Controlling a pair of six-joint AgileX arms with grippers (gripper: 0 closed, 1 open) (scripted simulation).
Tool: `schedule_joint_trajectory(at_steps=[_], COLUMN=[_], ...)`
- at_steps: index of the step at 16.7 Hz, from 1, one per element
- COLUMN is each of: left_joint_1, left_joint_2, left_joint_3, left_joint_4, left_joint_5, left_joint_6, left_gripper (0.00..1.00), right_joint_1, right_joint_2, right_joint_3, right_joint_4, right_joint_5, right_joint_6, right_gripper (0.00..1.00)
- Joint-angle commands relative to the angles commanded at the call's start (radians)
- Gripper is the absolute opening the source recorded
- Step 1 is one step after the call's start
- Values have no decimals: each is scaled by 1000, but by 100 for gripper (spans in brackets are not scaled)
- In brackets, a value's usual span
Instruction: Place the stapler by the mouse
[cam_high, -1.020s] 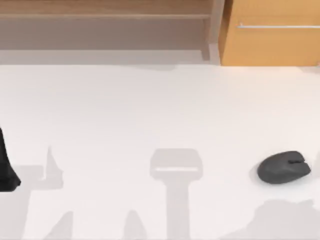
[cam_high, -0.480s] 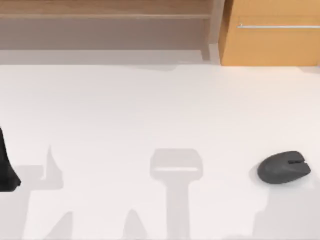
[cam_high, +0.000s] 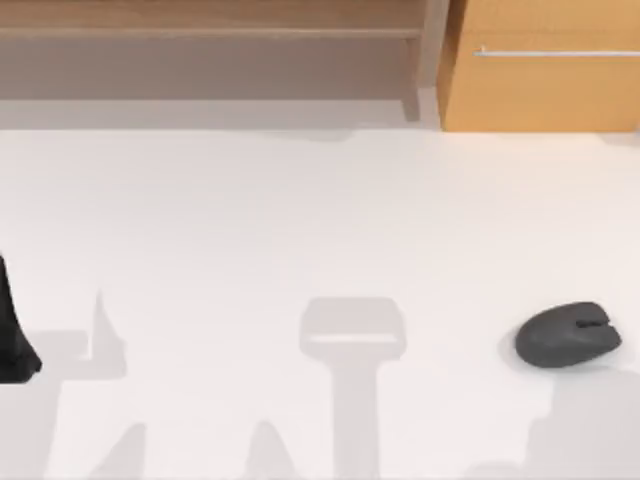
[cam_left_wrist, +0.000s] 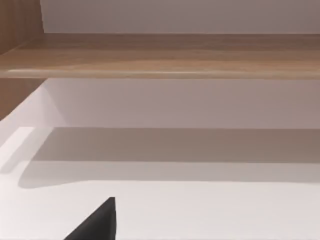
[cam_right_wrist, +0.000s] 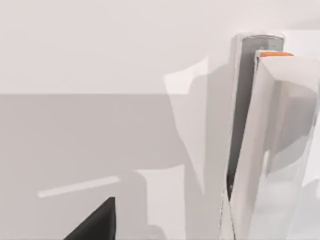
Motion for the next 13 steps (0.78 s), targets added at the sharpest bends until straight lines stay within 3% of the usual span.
schedule_joint_trajectory(at_steps=[4, 9, 13], left_joint_1=[0, 0, 0], left_joint_2=[0, 0, 0], left_joint_3=[0, 0, 0], left_joint_4=[0, 0, 0], left_joint_5=[0, 0, 0], left_joint_6=[0, 0, 0], left_gripper=[100, 100, 100], right_joint_1=[1, 0, 0], right_joint_2=[65, 76, 76], right_joint_3=[-71, -81, -81], right_joint_4=[141, 158, 158], right_joint_5=[0, 0, 0], right_joint_6=[1, 2, 2], right_gripper=[100, 100, 70])
